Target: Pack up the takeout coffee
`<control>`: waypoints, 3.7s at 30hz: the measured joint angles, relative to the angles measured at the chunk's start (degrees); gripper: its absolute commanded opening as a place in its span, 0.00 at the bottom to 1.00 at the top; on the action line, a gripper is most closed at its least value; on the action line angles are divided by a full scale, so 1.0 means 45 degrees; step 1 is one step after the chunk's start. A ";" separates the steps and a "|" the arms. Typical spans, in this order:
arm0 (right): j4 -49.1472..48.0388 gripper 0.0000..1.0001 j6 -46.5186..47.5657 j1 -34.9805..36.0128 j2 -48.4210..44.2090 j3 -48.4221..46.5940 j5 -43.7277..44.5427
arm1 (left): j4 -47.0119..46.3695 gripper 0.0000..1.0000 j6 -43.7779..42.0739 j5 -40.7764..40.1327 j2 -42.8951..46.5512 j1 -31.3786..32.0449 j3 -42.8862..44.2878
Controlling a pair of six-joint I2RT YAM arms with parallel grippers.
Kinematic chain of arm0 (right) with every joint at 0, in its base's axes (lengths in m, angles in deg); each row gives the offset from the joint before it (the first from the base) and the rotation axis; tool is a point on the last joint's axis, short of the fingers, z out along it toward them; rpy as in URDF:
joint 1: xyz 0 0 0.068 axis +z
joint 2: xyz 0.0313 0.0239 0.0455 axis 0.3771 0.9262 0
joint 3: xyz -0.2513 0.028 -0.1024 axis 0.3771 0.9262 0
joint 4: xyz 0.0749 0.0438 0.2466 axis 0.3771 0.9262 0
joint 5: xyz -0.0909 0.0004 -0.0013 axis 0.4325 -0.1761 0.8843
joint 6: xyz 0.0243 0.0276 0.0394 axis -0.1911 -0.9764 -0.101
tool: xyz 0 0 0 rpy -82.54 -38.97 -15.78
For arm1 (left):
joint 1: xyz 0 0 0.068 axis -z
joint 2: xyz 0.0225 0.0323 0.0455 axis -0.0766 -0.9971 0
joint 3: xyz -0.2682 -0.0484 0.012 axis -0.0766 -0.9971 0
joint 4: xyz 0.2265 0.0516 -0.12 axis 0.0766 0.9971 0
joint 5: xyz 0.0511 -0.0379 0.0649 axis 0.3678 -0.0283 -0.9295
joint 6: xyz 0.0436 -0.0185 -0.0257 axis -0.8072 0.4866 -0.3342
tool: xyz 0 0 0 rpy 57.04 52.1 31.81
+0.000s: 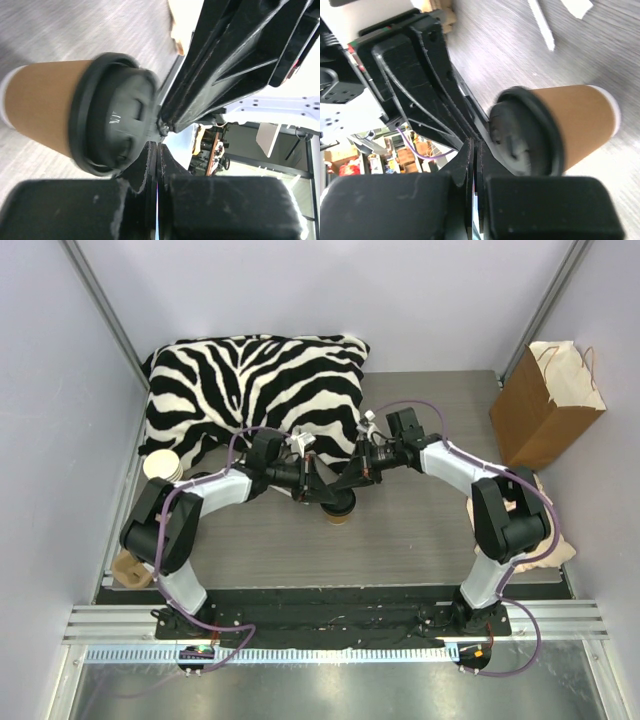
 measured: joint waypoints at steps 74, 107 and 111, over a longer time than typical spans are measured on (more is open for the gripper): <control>0.8476 0.79 0.9131 -0.2584 -0.4080 -0.0588 0.6309 | 0.8728 0.69 -1.1608 -0.7261 0.3915 0.1622 0.0923; 0.5139 0.73 0.6178 -0.3609 -0.3449 0.1287 0.6169 | 0.1472 0.43 -0.8189 -0.9743 -0.3905 0.3585 0.4940; 0.4634 0.72 0.5892 -0.3609 -0.3381 0.1491 0.6479 | 0.1239 0.39 -0.8233 -0.9865 -0.4527 0.3580 0.5591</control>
